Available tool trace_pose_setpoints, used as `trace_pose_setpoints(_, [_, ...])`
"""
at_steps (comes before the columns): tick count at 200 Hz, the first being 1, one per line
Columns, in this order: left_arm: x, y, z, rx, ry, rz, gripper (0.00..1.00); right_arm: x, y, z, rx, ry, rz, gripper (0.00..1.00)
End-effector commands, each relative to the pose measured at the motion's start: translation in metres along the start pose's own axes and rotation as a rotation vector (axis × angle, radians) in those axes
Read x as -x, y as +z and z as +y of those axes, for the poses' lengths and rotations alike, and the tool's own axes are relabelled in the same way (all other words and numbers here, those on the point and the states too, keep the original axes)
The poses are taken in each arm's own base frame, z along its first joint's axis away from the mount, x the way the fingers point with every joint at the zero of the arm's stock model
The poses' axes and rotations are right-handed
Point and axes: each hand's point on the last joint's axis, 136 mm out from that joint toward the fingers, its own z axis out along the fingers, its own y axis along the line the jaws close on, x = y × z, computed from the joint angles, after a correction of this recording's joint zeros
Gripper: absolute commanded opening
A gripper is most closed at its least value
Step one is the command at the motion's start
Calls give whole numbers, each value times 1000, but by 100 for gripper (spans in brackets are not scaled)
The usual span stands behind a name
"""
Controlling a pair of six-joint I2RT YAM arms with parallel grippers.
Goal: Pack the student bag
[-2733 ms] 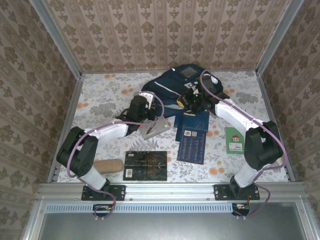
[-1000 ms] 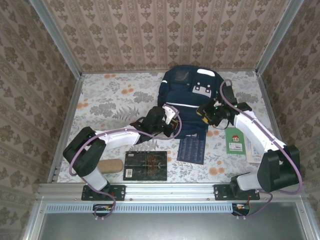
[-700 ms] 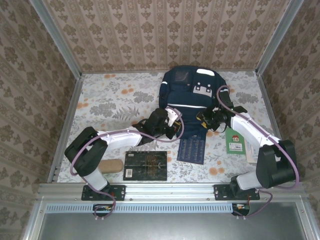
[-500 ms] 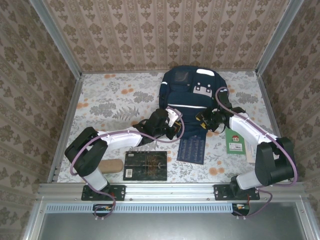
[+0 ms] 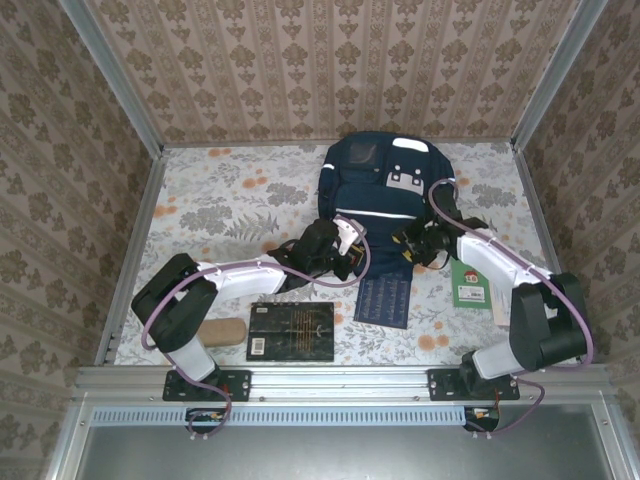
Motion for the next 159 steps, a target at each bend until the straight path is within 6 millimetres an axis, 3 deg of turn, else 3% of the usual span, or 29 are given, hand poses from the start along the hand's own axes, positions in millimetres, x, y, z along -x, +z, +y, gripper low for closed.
trace_pose_setpoints(1, [19,2,-11,-34,4,-56,0,0,-10,-20,-46,48,-45,43])
trace_pose_setpoints(31, [18,3,-13,-43,7,-52,0,3,3,-22,-42,60,-24,43])
trace_pose_setpoints(85, [18,3,-12,-36,5,-50,0,16,11,6,-24,1,-22,38])
trace_pose_setpoints(101, [17,3,-12,-36,6,-50,0,20,11,4,-35,-3,-32,28])
trace_pose_setpoints(122, [17,3,-10,-28,11,-48,0,24,8,2,-42,-11,-40,0])
trace_pose_setpoints(159, [18,-1,8,25,13,-27,0,37,-26,10,-37,-76,-109,0])
